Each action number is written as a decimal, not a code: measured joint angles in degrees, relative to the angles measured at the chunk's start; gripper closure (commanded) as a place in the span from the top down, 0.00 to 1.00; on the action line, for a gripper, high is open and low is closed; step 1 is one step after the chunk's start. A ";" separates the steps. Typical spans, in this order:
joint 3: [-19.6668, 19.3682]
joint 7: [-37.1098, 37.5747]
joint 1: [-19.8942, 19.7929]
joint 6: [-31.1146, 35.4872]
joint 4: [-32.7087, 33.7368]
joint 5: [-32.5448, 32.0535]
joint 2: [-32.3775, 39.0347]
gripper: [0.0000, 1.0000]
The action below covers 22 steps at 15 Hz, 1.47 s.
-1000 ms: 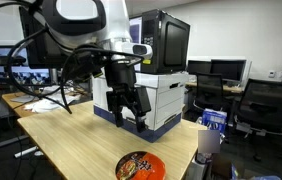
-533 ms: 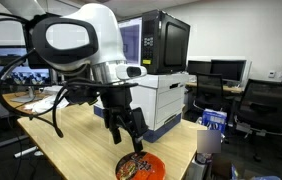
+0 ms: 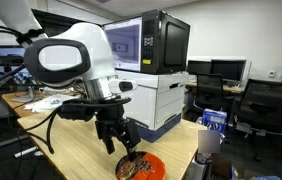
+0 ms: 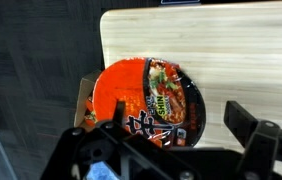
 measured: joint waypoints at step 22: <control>-9.95 -0.97 1.79 34.78 0.01 -12.30 17.81 0.74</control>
